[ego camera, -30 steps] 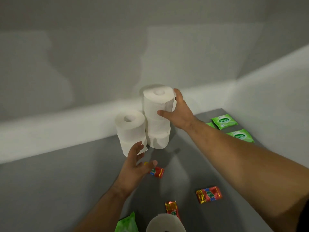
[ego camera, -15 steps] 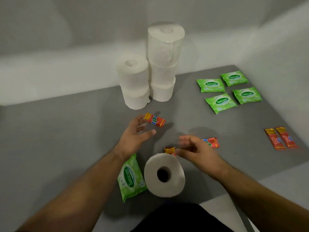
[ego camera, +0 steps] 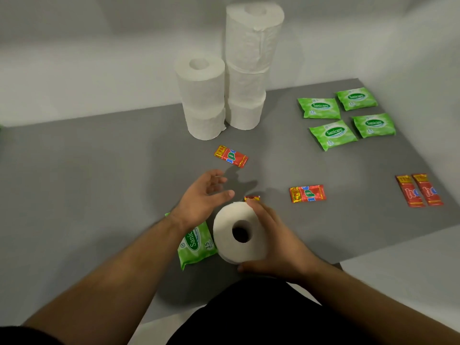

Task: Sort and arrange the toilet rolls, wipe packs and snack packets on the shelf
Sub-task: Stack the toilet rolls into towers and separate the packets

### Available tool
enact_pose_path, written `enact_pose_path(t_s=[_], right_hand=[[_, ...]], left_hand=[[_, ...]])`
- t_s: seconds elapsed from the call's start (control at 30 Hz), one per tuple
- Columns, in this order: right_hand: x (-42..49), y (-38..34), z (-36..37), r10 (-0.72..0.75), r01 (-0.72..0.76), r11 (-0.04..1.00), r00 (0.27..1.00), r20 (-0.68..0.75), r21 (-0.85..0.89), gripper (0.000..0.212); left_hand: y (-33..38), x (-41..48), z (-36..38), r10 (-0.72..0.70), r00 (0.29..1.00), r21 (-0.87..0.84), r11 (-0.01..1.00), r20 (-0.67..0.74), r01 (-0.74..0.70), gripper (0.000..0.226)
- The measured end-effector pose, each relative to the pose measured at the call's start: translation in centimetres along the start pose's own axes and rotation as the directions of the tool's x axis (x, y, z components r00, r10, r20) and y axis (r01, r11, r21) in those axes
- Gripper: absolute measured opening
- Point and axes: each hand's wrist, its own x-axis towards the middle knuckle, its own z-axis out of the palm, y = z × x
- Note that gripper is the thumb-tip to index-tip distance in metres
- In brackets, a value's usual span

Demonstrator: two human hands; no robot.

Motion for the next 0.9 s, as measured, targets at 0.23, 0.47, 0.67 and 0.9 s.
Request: enact_pose_path(t_s=[0.23,0.47,0.67,0.9], right_hand=[[1.9,-0.8,-1.1,-0.134,0.138,0.99,0.968,-0.21,0.003,0.088],[5.8,-3.9,-6.6,-0.064,0.125,0.986,0.9,-0.432,0.113,0.082],[9.0,-7.6,-9.8,-0.092,0.241,0.921,0.898,-0.43,0.307,0.085],[9.0,-6.7,-10.9,0.028,0.23,0.864,0.867,-0.498,0.449,0.071]], left_hand=[[1.2,-0.7,0.3,0.053,0.998,-0.083,0.995,0.029,-0.05,0.051],[4.9,0.2,-0.2,0.354,0.911,0.082,0.922,0.211,-0.377,0.111],[10.7,3.1,-1.7,0.6,0.799,0.167,0.793,-0.05,-0.585,0.111],[15.4,7.8,-7.9,0.597,0.707,0.143,0.793,-0.38,-0.593,0.104]])
